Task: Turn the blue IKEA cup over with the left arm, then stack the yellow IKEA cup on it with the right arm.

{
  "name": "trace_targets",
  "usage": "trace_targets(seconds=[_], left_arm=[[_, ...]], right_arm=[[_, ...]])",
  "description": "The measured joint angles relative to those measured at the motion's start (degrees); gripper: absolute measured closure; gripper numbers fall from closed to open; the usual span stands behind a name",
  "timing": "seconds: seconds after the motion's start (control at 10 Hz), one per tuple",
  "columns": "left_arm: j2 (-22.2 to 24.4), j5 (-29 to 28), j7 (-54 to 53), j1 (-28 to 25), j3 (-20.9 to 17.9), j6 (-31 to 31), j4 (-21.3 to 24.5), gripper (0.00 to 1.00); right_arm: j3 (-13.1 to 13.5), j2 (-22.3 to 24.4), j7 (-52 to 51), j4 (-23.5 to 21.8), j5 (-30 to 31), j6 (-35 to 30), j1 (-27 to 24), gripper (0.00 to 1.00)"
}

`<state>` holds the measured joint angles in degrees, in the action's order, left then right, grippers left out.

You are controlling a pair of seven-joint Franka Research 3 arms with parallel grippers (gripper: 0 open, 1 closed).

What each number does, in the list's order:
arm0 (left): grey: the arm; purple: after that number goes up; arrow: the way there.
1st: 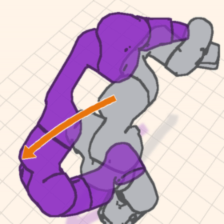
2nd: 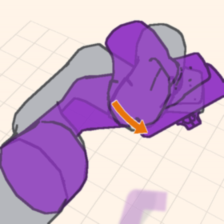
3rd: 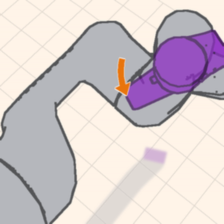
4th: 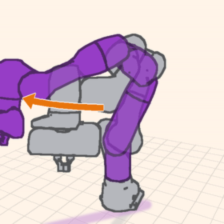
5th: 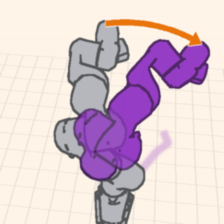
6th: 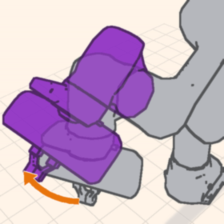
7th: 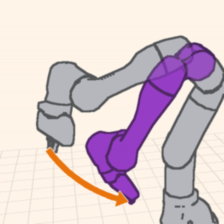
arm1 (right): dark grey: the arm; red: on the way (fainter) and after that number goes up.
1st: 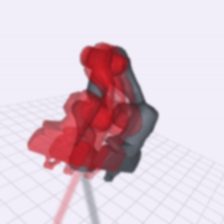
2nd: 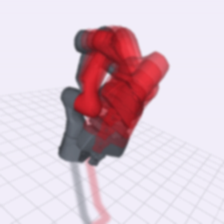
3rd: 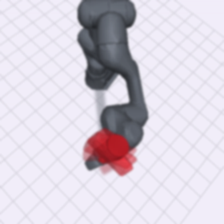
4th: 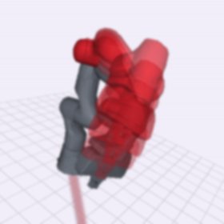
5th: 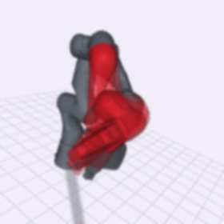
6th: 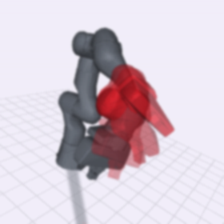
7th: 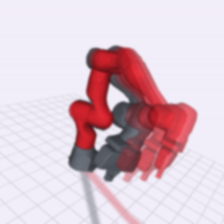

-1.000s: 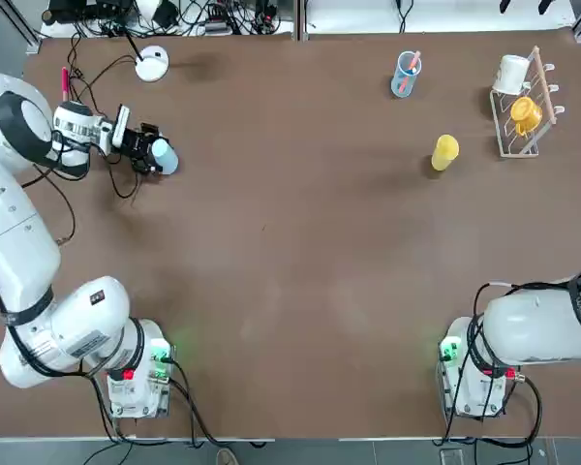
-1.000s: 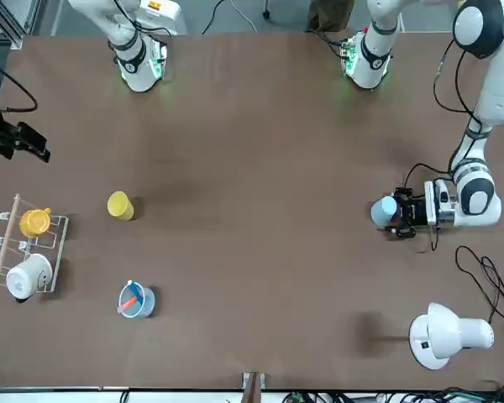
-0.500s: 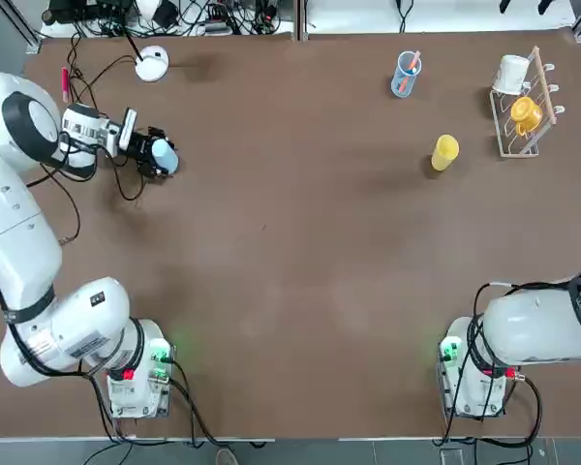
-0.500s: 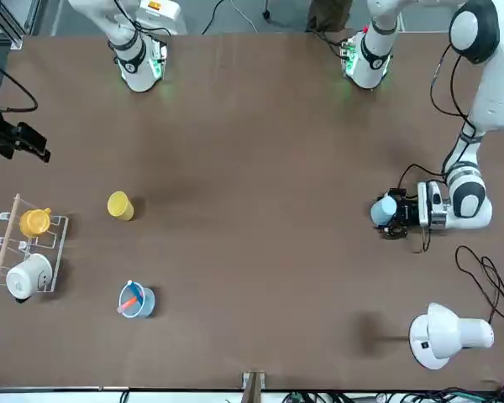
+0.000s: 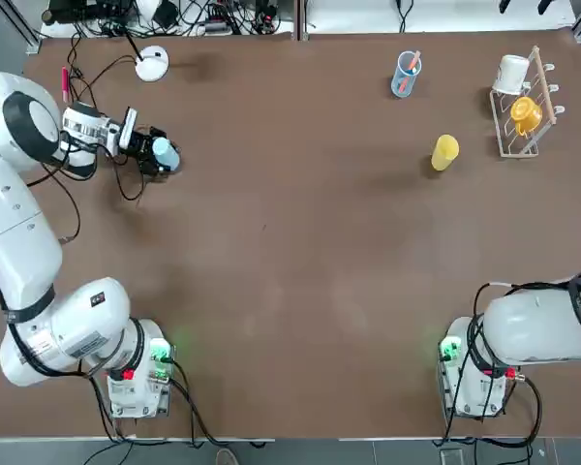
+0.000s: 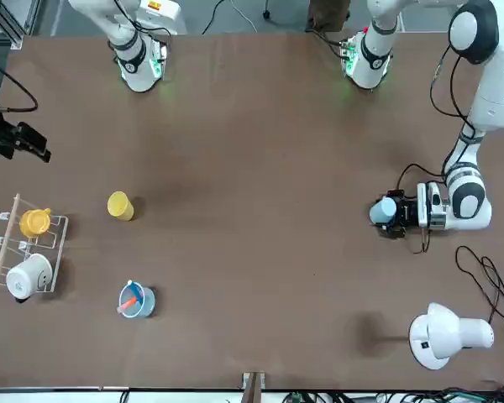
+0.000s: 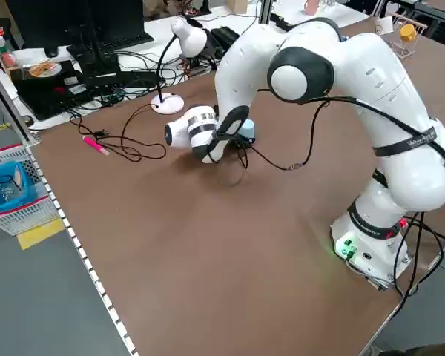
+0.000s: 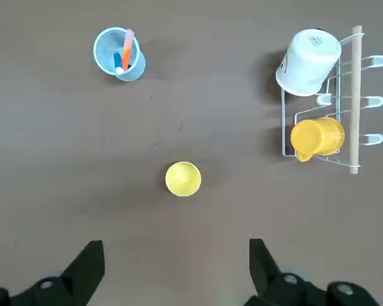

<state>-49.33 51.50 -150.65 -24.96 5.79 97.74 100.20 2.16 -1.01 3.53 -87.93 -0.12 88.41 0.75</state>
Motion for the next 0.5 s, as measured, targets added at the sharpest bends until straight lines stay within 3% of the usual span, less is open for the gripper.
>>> trace_targets(seconds=[0.2,0.5], left_arm=[[2.77,0.0,0.25,1.42,0.01,0.33,-0.82,0.31],[13.59,-6.55,12.56,8.69,-1.01,2.4,-0.13,0.33]], right_arm=[[0.0,0.0,0.0,-0.02,0.0,0.01,0.0,0.0],[-0.01,-0.02,-0.01,-0.05,0.0,0.04,0.01,0.0]])
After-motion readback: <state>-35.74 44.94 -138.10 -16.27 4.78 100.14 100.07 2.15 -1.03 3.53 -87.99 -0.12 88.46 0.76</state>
